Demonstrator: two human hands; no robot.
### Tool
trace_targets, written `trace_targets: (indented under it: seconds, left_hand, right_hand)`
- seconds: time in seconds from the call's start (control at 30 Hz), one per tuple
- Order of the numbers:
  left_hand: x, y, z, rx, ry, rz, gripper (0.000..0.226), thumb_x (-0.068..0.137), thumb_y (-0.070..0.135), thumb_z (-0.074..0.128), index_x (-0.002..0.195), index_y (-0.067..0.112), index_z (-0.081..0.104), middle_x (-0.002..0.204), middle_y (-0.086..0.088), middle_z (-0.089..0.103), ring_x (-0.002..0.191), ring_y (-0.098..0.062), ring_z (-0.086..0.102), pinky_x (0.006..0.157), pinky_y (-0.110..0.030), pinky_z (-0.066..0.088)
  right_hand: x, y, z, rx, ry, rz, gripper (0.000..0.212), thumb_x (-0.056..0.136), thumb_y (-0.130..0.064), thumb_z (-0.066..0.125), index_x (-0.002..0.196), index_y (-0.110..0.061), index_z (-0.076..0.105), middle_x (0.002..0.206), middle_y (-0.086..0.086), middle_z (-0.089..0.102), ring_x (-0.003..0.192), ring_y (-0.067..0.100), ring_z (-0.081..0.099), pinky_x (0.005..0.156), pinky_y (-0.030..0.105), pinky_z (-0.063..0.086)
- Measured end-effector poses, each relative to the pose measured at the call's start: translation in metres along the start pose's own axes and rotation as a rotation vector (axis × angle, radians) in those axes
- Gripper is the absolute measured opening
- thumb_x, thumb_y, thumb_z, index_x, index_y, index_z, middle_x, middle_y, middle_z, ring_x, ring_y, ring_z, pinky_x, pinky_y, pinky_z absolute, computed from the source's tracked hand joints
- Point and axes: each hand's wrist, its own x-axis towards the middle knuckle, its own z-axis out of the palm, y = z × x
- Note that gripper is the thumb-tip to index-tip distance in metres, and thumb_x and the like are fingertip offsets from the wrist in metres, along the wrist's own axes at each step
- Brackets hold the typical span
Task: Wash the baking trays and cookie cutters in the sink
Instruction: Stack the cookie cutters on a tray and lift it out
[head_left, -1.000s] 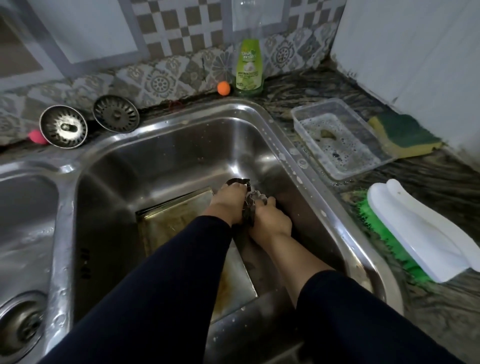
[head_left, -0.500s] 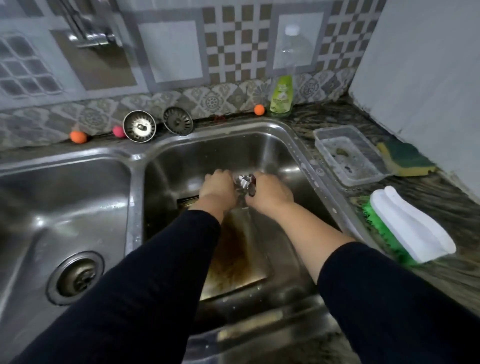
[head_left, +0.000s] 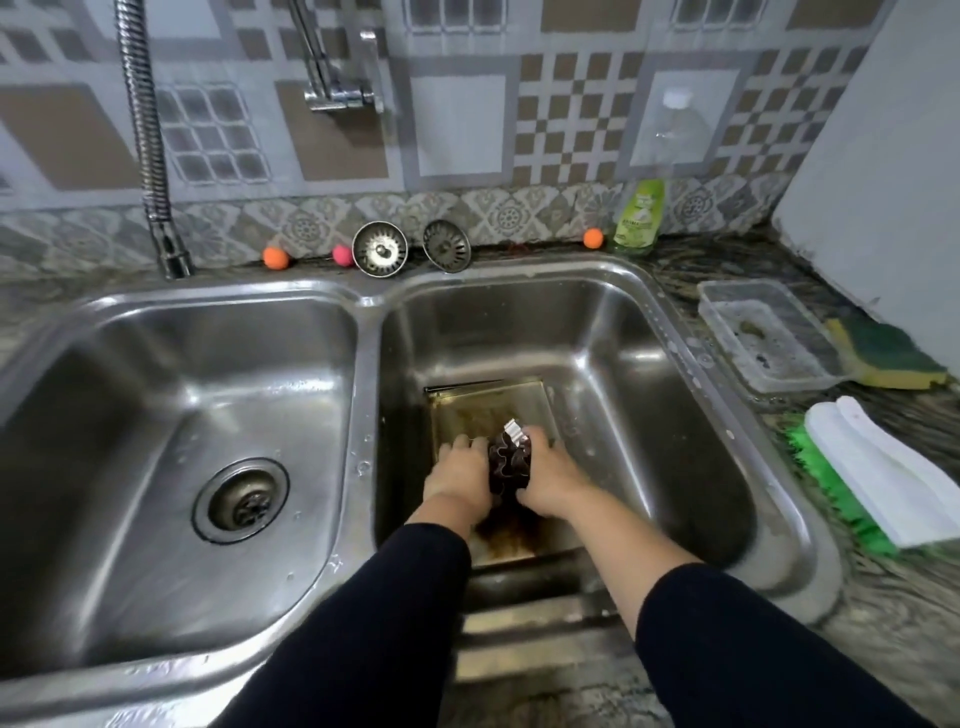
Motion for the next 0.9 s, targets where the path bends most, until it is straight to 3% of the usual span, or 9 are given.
trace_targets:
  seconds: [0.1,0.17,0.27,0.33,0.43,0.57,0.7,0.9]
  left_hand:
    - [0.0,-0.003,-0.011,0.032,0.062,0.026,0.073,0.082,0.039,0.071,0.143,0.022,0.035,0.142,-0.004,0.036,0.133,-0.026,0.03,0.102,-0.045,0.04]
    - [-0.003,-0.005,-0.014,0.027,0.082,-0.028,0.07,0.088,0.053,0.058,0.146,0.025,0.03,0.148,-0.004,0.027,0.135,-0.029,0.024,0.102,-0.048,0.038]
    - [-0.008,-0.007,-0.012,-0.217,0.007,-0.248,0.081,0.091,0.066,0.037,0.154,0.025,0.006,0.159,-0.01,0.007,0.142,-0.037,0.018,0.109,-0.051,0.031]
    - [-0.008,-0.008,-0.008,-0.384,-0.08,-0.369,0.095,0.086,0.073,0.035,0.153,0.026,-0.013,0.16,-0.017,0.002,0.143,-0.039,0.02,0.112,-0.05,0.027]
    - [-0.003,-0.009,-0.003,-0.473,-0.178,-0.407,0.109,0.076,0.082,0.04,0.143,0.036,-0.032,0.158,-0.025,0.005,0.141,-0.043,0.026,0.114,-0.051,0.026]
    - [0.002,-0.007,0.003,-0.474,-0.195,-0.414,0.114,0.068,0.086,0.048,0.142,0.045,-0.029,0.158,-0.022,0.003,0.142,-0.046,0.017,0.114,-0.056,0.022]
    - [-0.002,-0.002,0.003,-0.463,-0.218,-0.408,0.109,0.068,0.088,0.044,0.144,0.048,-0.022,0.159,-0.02,-0.001,0.143,-0.047,0.01,0.113,-0.056,0.019]
    - [-0.008,0.001,-0.016,-0.469,-0.167,-0.363,0.11,0.065,0.088,0.047,0.146,0.05,-0.017,0.158,-0.022,0.005,0.143,-0.044,0.014,0.112,-0.055,0.023]
  right_hand:
    - [0.003,0.004,-0.007,0.041,0.014,0.002,0.079,0.084,-0.028,0.067,0.148,-0.026,0.021,0.147,0.013,0.033,0.13,0.033,0.041,0.106,0.04,0.039]
    - [0.005,0.008,-0.011,0.094,0.084,0.036,0.069,0.088,-0.037,0.061,0.147,-0.026,0.027,0.151,0.01,0.029,0.134,0.032,0.038,0.108,0.044,0.037]
    - [0.008,0.016,-0.013,0.168,0.19,0.081,0.054,0.095,-0.048,0.044,0.144,-0.029,0.032,0.153,0.007,0.026,0.138,0.032,0.03,0.111,0.048,0.032]
    - [0.012,0.021,-0.012,0.248,0.133,0.142,0.054,0.097,-0.053,0.032,0.146,-0.032,0.026,0.157,0.007,0.018,0.142,0.032,0.023,0.112,0.051,0.028]
    - [0.019,0.027,-0.007,0.403,0.056,0.216,0.055,0.098,-0.055,0.022,0.148,-0.034,0.017,0.158,0.009,0.016,0.141,0.033,0.025,0.112,0.053,0.027]
    - [0.026,0.031,0.001,0.559,0.077,0.31,0.065,0.096,-0.057,0.027,0.151,-0.026,0.014,0.158,0.006,0.019,0.14,0.032,0.028,0.113,0.049,0.027]
    - [0.026,0.04,-0.002,0.663,-0.067,0.389,0.079,0.093,-0.066,0.026,0.153,-0.019,0.006,0.159,0.008,0.013,0.145,0.031,0.018,0.114,0.047,0.021]
    - [0.021,0.04,-0.004,0.745,-0.088,0.323,0.081,0.089,-0.069,0.033,0.152,-0.029,0.002,0.16,0.002,0.009,0.145,0.029,0.015,0.114,0.052,0.019]
